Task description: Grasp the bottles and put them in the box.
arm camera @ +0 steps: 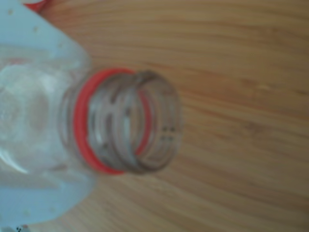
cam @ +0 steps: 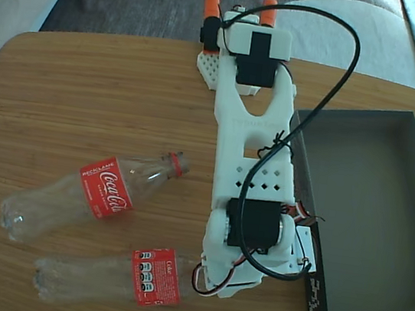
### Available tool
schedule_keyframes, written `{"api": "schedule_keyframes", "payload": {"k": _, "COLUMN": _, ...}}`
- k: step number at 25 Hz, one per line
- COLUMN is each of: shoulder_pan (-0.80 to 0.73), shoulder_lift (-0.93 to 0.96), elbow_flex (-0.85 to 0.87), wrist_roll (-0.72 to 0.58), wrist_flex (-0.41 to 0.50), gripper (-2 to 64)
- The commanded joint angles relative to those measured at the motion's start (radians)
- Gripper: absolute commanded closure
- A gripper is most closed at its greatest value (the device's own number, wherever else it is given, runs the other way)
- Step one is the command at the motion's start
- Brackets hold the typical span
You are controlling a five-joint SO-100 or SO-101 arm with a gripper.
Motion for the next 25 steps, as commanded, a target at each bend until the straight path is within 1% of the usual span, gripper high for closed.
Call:
{"api": "schedule_keyframes", "payload": {"k": 1, "shoulder_pan": 0.003, "shoulder_lift": 0.028, "elbow_flex": -0.018, "wrist_roll": -0.005, "wrist_flex": -0.005, "gripper": 37.8}}
{"api": "schedule_keyframes", "payload": {"k": 9, "shoulder_pan": 0.011, "shoulder_lift": -0.003, "elbow_flex": -0.025, "wrist_roll": -0.026, "wrist_flex": -0.018, "gripper": 37.5}}
{"api": "schedule_keyframes", "payload": {"k": 10, "shoulder_pan": 0.009, "shoulder_lift": -0.005, "elbow_flex": -0.021, "wrist_roll": -0.026, "wrist_flex": -0.026, "gripper": 36.3}}
{"api": "schedule_keyframes", "payload": {"k": 14, "shoulder_pan": 0.006, "shoulder_lift": -0.008, "elbow_flex": -0.023, "wrist_roll": -0.026, "wrist_flex": -0.032, "gripper": 27.3}}
{"api": "schedule_keyframes", "payload": {"k": 16, "shoulder_pan": 0.005, "shoulder_lift": -0.009, "elbow_flex": -0.021, "wrist_roll": -0.028, "wrist_flex": -0.043, "gripper": 25.5}}
{"api": "schedule_keyframes", "payload": {"k": 20, "shoulder_pan": 0.003, "shoulder_lift": -0.011, "elbow_flex": -0.009, "wrist_roll": -0.046, "wrist_flex": -0.072, "gripper": 25.0}}
{"api": "schedule_keyframes", "payload": {"k": 25, "shoulder_pan": -0.008, "shoulder_lift": -0.052, "elbow_flex": -0.009, "wrist_roll": -0.043, "wrist_flex": -0.074, "gripper": 25.7}}
